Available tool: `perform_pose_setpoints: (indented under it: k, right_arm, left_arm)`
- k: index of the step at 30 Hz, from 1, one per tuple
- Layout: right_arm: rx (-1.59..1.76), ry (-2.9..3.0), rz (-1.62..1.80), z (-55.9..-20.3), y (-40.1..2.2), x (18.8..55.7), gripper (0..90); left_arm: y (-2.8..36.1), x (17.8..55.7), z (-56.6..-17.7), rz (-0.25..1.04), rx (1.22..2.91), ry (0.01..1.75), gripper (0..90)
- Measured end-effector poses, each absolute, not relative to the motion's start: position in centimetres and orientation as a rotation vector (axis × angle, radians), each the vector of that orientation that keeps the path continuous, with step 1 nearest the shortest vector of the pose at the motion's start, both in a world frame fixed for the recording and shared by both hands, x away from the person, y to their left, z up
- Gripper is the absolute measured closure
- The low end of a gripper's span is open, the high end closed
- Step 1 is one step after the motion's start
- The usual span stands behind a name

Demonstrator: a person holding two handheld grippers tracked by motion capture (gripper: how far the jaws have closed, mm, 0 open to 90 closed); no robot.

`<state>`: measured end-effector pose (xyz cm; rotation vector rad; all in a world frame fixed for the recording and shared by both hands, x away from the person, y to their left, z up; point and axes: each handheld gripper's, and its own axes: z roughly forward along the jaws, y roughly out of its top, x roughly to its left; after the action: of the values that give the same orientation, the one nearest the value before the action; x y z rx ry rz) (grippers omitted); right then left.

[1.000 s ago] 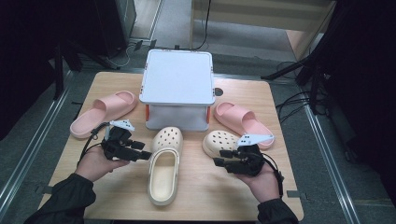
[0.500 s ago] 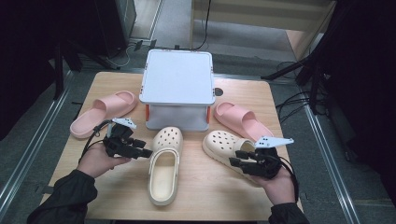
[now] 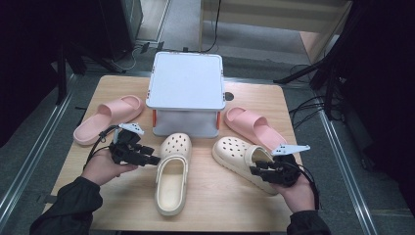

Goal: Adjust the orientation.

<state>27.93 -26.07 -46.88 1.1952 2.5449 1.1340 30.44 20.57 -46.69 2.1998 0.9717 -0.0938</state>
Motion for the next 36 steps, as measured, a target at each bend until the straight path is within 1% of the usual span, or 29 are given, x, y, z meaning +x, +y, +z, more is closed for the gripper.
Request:
perform_pose_setpoints:
  k: [6,9,12,15,18,22,29,30,32,36]
  right_arm:
    - [1.167,2.603,1.099,-47.5,-25.4,28.4,66.9]
    - [1.169,2.621,1.051,-48.1,-24.8,28.9,72.9]
    - [1.164,2.62,1.039,-47.8,-24.3,29.0,77.8]
    - [1.164,2.596,1.033,-47.2,-23.7,28.9,78.2]
    - [1.272,2.534,1.101,-45.9,-22.7,28.9,78.4]
    - [1.275,2.512,1.112,-45.4,-21.4,28.6,78.4]
    - [1.265,2.509,1.106,-45.4,-19.1,28.5,78.3]
    - [1.255,2.514,1.091,-45.7,-18.1,28.4,78.2]
    - [1.243,2.518,1.069,-46.0,-17.3,28.3,78.1]
    - [1.224,2.533,1.043,-46.5,-16.1,28.0,78.0]
  left_arm:
    - [20.5,30.5,-46.8,-0.096,2.211,0.971,45.2]
    - [20.6,30.5,-46.8,-0.092,2.21,0.974,45.7]
    - [20.6,30.5,-46.8,-0.09,2.204,0.975,46.2]
    - [20.7,30.5,-46.8,-0.088,2.2,0.98,46.2]
    - [20.6,30.5,-46.8,-0.087,2.202,0.98,46.3]
    - [20.6,30.4,-46.8,-0.088,2.203,0.974,46.5]
    - [20.7,30.2,-46.7,-0.065,2.206,0.971,47.2]
    - [20.7,30.1,-46.6,-0.049,2.201,0.974,48.7]
    - [20.8,29.9,-46.4,-0.028,2.188,0.968,50.7]
    - [20.8,29.7,-46.3,-0.019,2.184,0.962,52.2]
